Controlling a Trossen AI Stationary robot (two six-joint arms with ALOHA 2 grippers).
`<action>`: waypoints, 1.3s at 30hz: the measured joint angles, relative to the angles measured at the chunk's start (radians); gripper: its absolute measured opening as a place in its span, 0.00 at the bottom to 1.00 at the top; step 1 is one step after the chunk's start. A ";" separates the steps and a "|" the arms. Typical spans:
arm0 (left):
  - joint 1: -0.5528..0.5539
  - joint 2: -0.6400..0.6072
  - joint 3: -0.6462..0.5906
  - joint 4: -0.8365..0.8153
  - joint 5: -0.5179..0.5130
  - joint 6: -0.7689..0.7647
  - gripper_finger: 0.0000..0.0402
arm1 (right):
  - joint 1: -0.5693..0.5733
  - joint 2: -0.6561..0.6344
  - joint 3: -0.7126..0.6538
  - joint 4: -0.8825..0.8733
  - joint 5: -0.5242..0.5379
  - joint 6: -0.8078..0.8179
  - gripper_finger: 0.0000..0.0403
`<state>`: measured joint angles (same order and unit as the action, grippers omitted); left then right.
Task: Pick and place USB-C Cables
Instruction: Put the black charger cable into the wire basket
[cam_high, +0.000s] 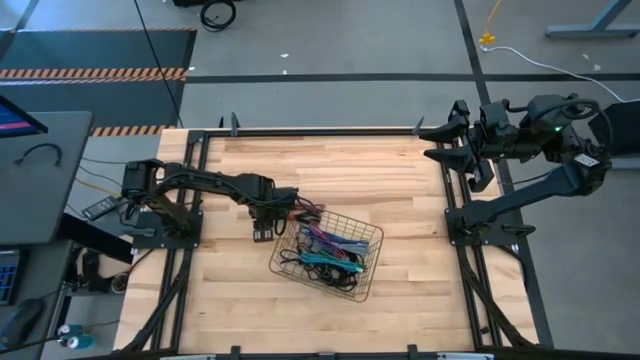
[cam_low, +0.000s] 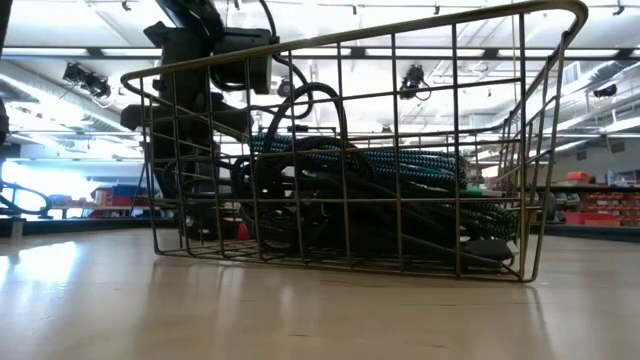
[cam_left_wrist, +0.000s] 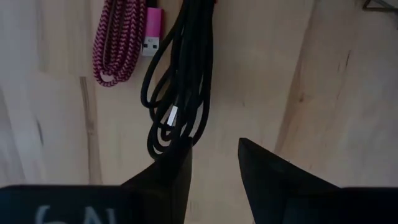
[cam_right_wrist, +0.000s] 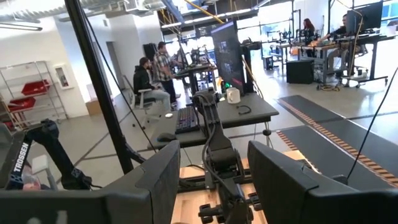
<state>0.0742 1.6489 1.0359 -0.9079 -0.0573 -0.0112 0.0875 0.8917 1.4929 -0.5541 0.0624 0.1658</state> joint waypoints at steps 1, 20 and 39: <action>0.000 0.000 0.000 0.000 -0.002 0.002 0.34 | 0.000 0.000 0.000 0.000 0.000 0.000 0.48; 0.001 -0.068 0.104 -0.058 0.008 0.021 0.34 | 0.000 0.000 0.000 -0.001 -0.001 0.018 0.48; 0.032 -0.066 0.102 -0.086 -0.026 0.285 0.34 | 0.000 0.000 0.000 -0.026 -0.008 0.024 0.48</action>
<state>0.1058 1.5833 1.1378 -0.9943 -0.0837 0.2741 0.0872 0.8917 1.4925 -0.5800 0.0540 0.1894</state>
